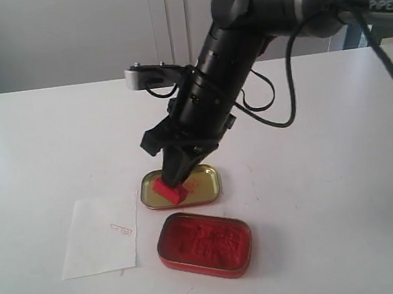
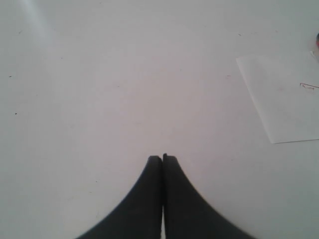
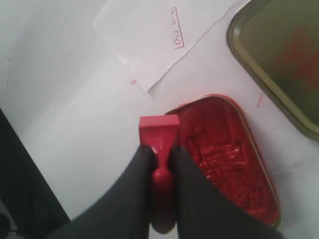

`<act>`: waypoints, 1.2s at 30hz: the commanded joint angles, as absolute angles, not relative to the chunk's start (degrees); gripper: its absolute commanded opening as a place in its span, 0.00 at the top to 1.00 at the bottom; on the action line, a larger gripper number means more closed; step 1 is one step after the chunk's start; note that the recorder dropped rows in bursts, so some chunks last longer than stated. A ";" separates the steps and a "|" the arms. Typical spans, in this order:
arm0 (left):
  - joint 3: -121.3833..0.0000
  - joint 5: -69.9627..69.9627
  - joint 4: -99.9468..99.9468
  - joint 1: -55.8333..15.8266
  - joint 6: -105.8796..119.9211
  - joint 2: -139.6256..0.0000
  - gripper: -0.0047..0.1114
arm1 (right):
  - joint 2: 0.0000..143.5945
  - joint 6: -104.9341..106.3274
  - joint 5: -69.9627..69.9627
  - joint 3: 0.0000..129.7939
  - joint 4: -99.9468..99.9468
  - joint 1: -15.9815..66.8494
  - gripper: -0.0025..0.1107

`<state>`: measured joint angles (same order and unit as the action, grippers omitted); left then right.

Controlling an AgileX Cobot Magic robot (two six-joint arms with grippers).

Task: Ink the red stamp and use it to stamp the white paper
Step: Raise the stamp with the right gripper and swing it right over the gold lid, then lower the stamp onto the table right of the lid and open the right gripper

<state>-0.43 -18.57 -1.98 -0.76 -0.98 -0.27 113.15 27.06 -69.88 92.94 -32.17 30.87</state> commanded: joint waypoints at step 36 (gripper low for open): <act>0.00 -19.08 -2.06 -0.66 -1.23 0.00 0.96 | 115.16 58.49 -66.01 69.16 -67.62 -0.19 0.98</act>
<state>-0.43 -18.57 -1.98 -0.76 -0.98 -0.27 113.17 57.14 -66.16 69.60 -64.60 0.72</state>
